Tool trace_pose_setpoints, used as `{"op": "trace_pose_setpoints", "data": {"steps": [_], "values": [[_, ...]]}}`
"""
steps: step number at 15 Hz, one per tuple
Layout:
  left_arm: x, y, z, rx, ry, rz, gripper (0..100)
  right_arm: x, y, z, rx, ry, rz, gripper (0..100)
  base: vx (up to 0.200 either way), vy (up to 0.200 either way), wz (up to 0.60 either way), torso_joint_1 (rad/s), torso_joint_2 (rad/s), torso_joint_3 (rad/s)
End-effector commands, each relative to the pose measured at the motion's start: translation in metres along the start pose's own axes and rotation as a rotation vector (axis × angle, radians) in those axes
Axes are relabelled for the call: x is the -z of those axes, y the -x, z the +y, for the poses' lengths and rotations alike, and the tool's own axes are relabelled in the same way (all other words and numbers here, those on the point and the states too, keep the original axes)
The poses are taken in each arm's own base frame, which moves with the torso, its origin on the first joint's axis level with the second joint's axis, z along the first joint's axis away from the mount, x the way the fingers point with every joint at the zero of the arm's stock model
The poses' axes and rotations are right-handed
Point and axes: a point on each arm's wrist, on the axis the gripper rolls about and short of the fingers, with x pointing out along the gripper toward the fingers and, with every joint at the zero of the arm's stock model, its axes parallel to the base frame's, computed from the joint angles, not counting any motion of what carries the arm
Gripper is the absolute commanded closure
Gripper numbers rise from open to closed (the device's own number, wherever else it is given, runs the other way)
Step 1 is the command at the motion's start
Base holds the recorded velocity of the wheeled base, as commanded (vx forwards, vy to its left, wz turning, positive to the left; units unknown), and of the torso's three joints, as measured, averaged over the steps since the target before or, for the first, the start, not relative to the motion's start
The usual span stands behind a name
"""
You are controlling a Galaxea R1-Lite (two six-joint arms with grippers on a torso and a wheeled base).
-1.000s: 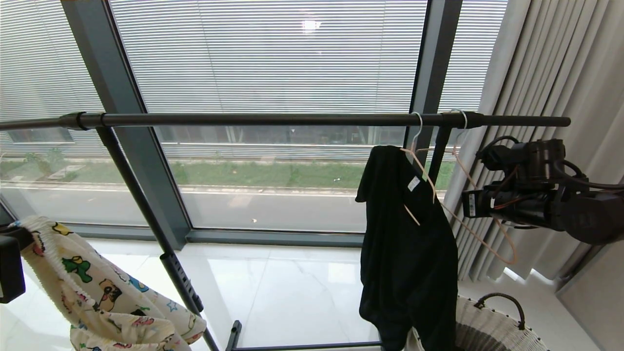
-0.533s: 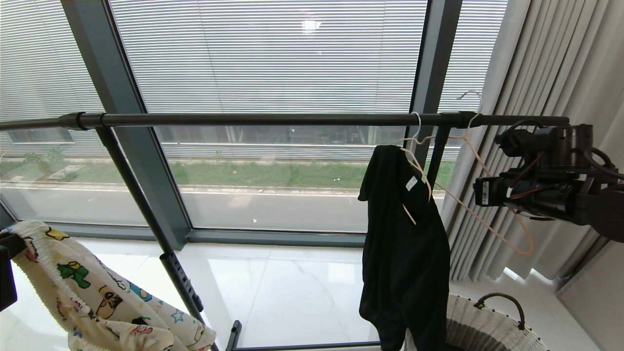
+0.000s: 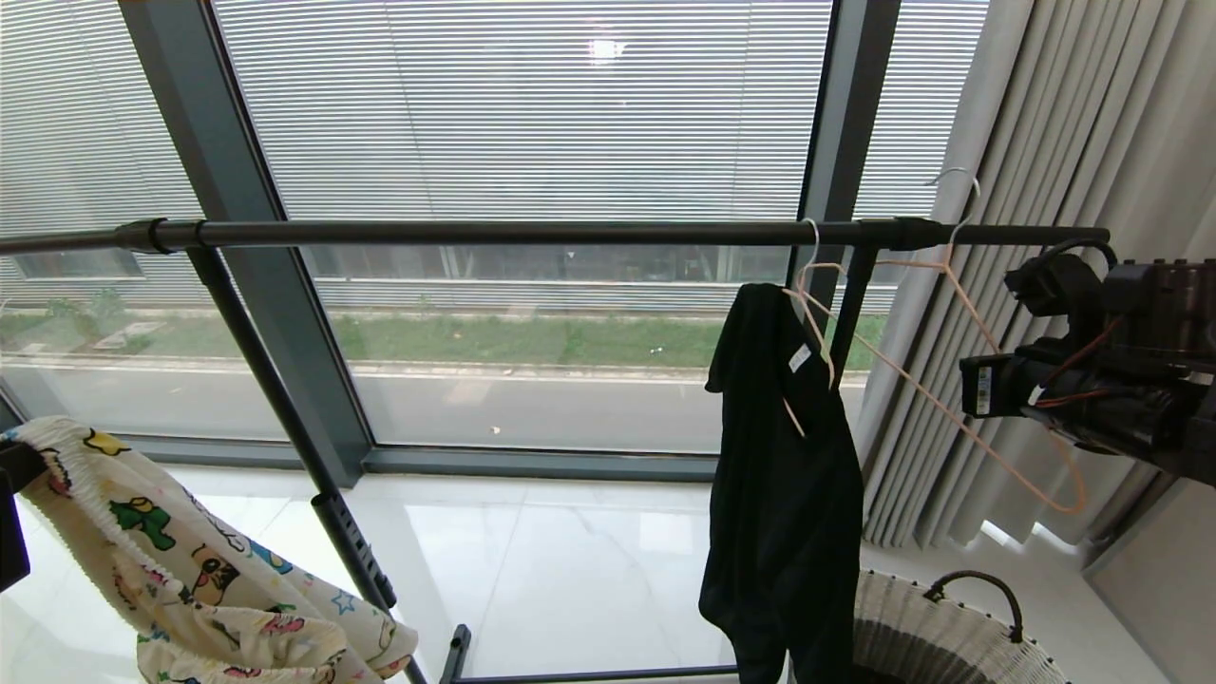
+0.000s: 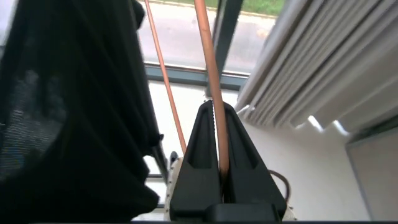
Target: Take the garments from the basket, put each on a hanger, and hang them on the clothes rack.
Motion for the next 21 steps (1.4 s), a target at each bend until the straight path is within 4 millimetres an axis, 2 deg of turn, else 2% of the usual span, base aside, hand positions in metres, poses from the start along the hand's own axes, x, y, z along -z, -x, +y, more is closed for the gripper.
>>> {"op": "trace_pose_setpoints", "data": {"steps": [1,4,9,19,21], "values": [[0.0,-0.002,-0.001,0.0,-0.001,0.001,100,-0.001,0.009,-0.002,0.006,0.015,-0.017,100,0.0,0.0,0.0,0.0,0.0,0.0],[0.002,-0.003,-0.001,-0.001,-0.025,0.007,100,-0.001,0.02,-0.004,0.012,0.039,-0.026,100,0.0,0.0,0.0,0.0,0.0,0.0],[0.001,-0.003,-0.001,-0.001,-0.025,0.007,100,0.014,0.047,-0.009,0.04,0.062,-0.013,100,-0.2,0.0,0.0,0.005,0.0,0.004],[0.001,-0.003,-0.001,0.001,-0.027,0.007,100,0.032,0.073,-0.013,0.029,0.087,0.003,100,-0.2,0.0,0.0,0.0,0.0,0.004],[0.002,-0.003,-0.001,0.001,-0.027,0.009,100,0.032,0.08,-0.007,-0.007,0.096,-0.008,100,-0.2,0.0,0.0,0.0,0.0,0.005]]}}
